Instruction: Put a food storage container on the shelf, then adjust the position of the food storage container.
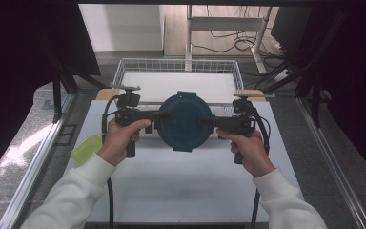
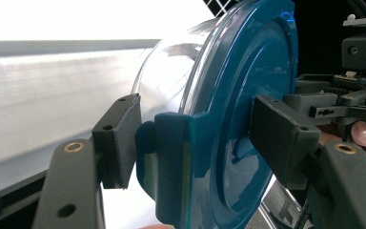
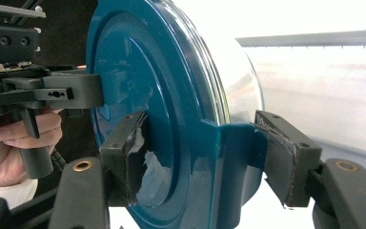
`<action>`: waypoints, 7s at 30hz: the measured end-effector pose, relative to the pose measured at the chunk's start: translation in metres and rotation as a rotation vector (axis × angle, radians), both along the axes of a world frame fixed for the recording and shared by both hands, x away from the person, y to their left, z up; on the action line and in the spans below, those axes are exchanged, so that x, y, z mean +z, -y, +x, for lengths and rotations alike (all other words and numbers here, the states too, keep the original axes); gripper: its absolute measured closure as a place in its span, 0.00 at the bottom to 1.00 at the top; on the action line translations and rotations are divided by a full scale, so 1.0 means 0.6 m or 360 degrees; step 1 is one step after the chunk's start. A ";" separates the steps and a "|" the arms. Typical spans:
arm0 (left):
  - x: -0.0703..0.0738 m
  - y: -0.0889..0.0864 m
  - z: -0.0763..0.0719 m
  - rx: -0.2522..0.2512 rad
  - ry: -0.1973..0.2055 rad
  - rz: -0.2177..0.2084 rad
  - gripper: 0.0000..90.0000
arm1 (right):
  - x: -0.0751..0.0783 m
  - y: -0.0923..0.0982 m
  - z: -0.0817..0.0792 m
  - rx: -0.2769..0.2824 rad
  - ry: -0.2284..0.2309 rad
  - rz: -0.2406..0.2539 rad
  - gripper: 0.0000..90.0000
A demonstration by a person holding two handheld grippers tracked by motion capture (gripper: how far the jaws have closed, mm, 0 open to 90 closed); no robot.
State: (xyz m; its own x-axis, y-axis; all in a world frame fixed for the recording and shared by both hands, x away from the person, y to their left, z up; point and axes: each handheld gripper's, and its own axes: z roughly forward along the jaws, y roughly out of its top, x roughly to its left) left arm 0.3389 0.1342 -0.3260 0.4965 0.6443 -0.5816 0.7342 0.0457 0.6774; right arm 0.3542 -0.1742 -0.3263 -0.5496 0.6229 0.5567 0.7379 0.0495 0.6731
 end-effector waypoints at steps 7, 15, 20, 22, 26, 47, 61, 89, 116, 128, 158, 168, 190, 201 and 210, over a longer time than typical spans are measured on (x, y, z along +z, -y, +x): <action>0.014 -0.005 0.012 0.0011 0.0010 -0.0011 0.40 | 0.020 -0.006 0.015 0.0016 0.0014 -0.0017 0.41; 0.031 -0.007 0.029 0.0011 0.0023 -0.0016 0.40 | 0.035 -0.008 0.031 0.0021 0.0025 -0.0011 0.41; 0.045 -0.009 0.040 0.0020 0.0043 -0.0013 0.40 | 0.051 -0.009 0.045 0.0030 0.0034 -0.0009 0.42; 0.052 -0.010 0.046 0.0019 0.0052 -0.0015 0.40 | 0.056 -0.010 0.050 0.0033 0.0044 -0.0013 0.42; 0.059 -0.010 0.051 0.0025 0.0065 -0.0019 0.40 | 0.064 -0.011 0.056 0.0039 0.0055 -0.0015 0.42; 0.090 -0.002 0.103 0.0037 0.0103 -0.0030 0.40 | 0.102 -0.003 0.112 0.0042 0.0065 -0.0020 0.42; 0.083 -0.012 0.158 0.0063 0.0073 -0.0071 0.40 | 0.108 -0.013 0.176 0.0028 0.0039 -0.0030 0.42; 0.010 -0.027 0.250 0.0186 -0.0212 -0.0219 0.41 | 0.037 -0.027 0.272 -0.0107 -0.0250 0.0105 0.37; 0.008 -0.041 0.213 0.0247 0.0055 -0.0097 0.20 | 0.045 -0.025 0.238 -0.0348 0.0008 0.0090 0.06; -0.010 -0.056 0.066 0.0129 0.0277 0.0106 0.21 | 0.061 0.016 0.118 -0.0168 0.0394 -0.0164 0.14; -0.190 -0.024 -0.171 -0.0094 0.0258 0.0514 0.23 | -0.149 0.072 -0.160 0.0123 0.0388 -0.0485 0.25; -0.203 -0.023 -0.172 -0.0096 0.0221 0.0538 0.23 | -0.167 0.072 -0.162 0.0130 0.0342 -0.0487 0.25; -0.122 -0.141 -0.145 0.0141 0.0262 0.0602 0.31 | -0.182 0.082 -0.151 0.0117 0.0280 -0.0526 0.24; -0.139 -0.239 -0.076 0.0324 0.0142 0.0710 0.45 | -0.186 0.079 -0.151 0.0114 0.0280 -0.0565 0.24; -0.169 -0.293 -0.033 0.0393 0.0005 0.0794 0.72 | -0.193 0.076 -0.149 0.0125 0.0271 -0.0599 0.24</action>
State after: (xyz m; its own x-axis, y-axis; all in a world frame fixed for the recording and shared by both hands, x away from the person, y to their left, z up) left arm 0.3192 0.3098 -0.4274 0.2971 0.9387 -0.1748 0.7402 -0.1107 0.6632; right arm 0.2651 -0.2198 -0.4421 -0.6680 0.7179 0.1957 0.6020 0.3668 0.7093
